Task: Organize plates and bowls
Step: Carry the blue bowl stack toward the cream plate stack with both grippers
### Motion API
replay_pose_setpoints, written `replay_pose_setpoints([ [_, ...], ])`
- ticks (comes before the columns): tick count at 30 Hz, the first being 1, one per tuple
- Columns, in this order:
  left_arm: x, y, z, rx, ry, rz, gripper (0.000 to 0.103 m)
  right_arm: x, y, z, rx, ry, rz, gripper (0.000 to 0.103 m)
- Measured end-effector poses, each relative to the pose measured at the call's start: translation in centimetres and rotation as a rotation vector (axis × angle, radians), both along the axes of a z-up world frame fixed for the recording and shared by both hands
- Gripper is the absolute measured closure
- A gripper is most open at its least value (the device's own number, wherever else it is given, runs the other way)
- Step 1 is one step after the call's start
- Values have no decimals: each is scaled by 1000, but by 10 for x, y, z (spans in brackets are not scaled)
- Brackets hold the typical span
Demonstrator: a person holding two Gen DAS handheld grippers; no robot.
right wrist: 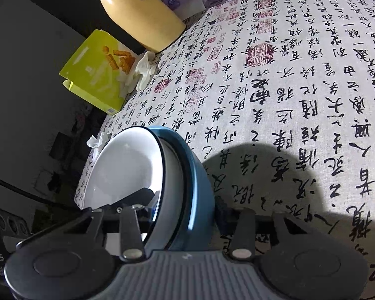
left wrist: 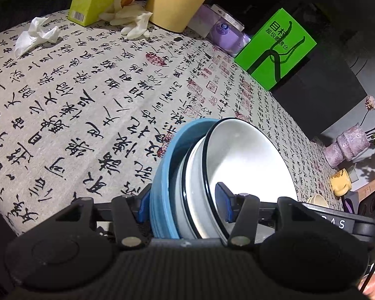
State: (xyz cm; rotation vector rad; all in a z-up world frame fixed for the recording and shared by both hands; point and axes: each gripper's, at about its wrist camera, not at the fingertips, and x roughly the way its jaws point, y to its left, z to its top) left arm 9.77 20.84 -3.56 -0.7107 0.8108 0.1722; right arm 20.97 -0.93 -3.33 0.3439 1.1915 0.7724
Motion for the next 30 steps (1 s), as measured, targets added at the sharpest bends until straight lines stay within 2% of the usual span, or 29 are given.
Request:
replay_pose_setpoints([
  [30,11,-42,28,45,-35,-35,51,-2,-47,22,52,-43,-35,61],
])
